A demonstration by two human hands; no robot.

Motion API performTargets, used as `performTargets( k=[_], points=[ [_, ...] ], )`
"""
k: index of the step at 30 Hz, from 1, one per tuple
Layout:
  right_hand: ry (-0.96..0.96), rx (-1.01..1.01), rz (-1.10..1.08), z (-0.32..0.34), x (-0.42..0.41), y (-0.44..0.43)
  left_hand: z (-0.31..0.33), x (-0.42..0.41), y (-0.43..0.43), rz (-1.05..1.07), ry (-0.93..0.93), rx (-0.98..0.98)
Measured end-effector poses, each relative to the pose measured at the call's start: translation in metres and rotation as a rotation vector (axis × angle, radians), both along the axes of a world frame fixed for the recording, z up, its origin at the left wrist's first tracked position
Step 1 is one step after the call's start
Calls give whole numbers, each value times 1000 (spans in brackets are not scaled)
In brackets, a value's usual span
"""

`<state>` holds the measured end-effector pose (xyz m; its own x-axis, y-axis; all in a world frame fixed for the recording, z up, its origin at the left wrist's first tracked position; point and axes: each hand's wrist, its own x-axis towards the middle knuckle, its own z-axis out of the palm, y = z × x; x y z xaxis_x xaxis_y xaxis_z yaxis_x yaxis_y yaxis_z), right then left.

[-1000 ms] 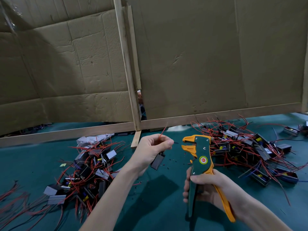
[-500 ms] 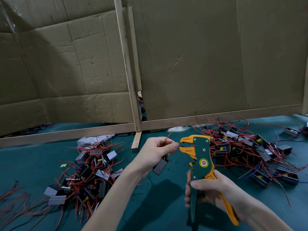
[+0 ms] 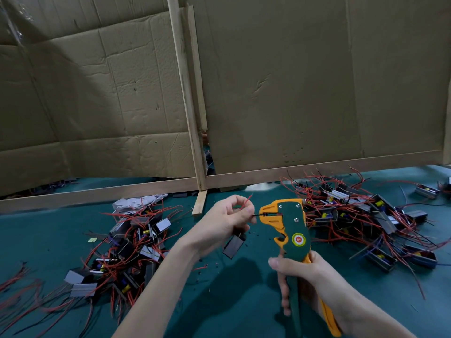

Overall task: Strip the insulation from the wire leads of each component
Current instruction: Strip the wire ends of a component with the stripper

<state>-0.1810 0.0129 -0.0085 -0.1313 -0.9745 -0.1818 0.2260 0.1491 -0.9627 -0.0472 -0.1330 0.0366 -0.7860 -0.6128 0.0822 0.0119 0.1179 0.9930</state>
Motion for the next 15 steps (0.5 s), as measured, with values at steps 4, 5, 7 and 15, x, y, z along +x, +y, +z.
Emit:
performTargets(
  k=[4,5,7,15],
  points=[
    [-55,-2,-76,-2,-4,-3,-12,-8,1,-37,56,90],
    [-149,-34,-59,0,-6,-4,-15,-10,1,-25,59,64],
    [-281,-99,-11,3,-9,-6,-16,-11,-1,43,22,-57],
    [-297,-101,-18,5,-18,-8,-10,-4,-5,243,-157,-336]
  ],
)
